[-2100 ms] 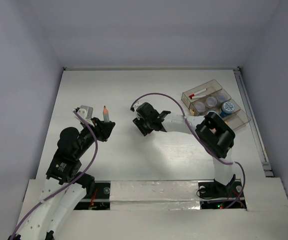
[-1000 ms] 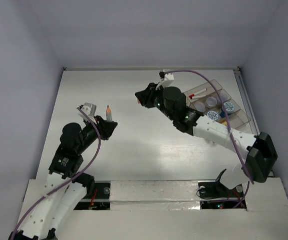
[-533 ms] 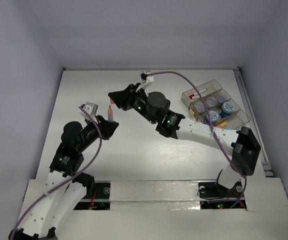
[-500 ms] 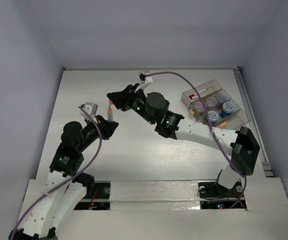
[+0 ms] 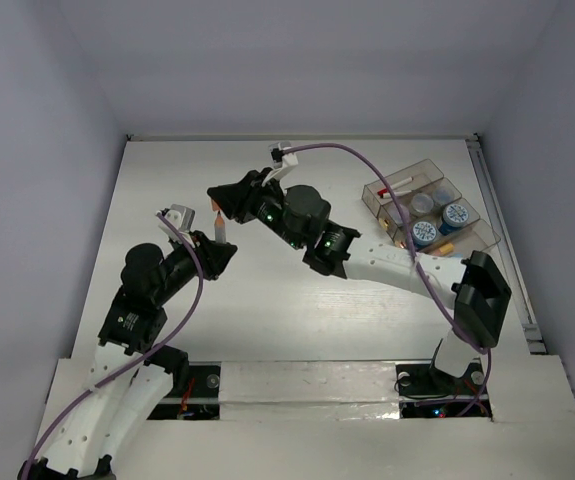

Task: Sort the stationery into containers
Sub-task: Close the pen cap on the pen.

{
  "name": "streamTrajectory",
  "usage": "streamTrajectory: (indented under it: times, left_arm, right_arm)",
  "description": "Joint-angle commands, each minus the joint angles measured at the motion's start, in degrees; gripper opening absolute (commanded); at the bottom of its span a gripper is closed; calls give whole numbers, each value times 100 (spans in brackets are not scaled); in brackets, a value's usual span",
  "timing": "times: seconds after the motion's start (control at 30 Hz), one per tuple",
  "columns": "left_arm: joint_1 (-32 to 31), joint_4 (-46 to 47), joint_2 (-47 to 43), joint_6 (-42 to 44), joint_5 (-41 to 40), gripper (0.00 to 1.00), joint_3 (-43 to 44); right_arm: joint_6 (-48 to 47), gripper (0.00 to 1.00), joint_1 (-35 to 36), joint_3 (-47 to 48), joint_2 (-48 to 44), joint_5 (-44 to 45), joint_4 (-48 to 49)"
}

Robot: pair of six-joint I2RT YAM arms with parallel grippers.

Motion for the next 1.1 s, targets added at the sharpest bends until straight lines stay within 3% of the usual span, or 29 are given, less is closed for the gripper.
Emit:
streamTrajectory:
  times: [0.0,1.07]
  left_arm:
    - [24,375,-55,31,104,0,68]
    - [183,296,-275,31,-221,0,103]
  right_arm:
    - [-62,0,15,379,120,72,208]
    - [-449,0,454,696,357,564,-468]
